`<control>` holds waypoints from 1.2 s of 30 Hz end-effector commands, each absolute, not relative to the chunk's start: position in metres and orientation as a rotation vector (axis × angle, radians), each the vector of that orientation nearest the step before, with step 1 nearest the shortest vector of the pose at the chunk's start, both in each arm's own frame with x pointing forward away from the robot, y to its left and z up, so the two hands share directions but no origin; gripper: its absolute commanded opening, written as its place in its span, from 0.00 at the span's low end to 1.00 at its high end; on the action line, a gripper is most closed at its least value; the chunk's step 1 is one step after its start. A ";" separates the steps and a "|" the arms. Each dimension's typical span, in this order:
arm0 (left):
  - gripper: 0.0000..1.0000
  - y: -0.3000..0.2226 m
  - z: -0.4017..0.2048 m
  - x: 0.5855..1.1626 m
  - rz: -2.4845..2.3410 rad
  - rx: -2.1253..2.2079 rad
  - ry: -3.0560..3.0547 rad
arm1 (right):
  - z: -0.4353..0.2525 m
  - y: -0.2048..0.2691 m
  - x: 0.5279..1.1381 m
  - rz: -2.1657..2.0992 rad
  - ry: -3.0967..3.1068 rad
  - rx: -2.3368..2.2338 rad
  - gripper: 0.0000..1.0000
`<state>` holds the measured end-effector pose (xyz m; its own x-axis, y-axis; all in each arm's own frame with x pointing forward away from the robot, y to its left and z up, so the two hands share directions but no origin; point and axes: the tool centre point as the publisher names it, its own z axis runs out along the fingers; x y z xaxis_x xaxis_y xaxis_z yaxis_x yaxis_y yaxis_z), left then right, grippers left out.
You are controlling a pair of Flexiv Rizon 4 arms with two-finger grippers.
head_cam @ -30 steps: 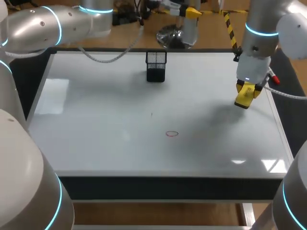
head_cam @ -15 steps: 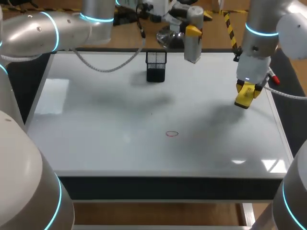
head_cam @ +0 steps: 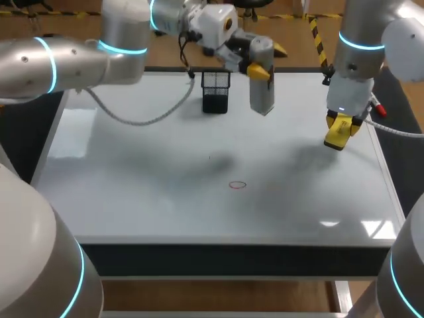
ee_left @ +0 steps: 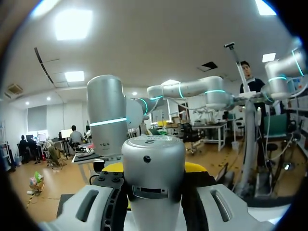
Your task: Pick up the inspection probe, press it on each red-marked spot on the whiteboard one by one, put down the probe, pick up the eraser, and wipe off all the red marks.
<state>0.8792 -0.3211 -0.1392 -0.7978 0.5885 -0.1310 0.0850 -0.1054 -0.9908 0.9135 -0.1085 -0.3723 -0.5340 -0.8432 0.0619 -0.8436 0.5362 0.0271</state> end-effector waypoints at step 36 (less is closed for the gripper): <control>0.00 -0.285 -0.224 0.786 1.896 -0.631 -1.723 | -0.372 -0.109 0.914 0.013 -2.691 1.483 0.00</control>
<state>0.7861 -0.2853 -0.2186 -0.7709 0.6369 -0.0056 -0.0482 -0.0672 -0.9966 0.9135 -0.1084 -0.3723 -0.5340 -0.8432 0.0620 -0.8436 0.5362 0.0271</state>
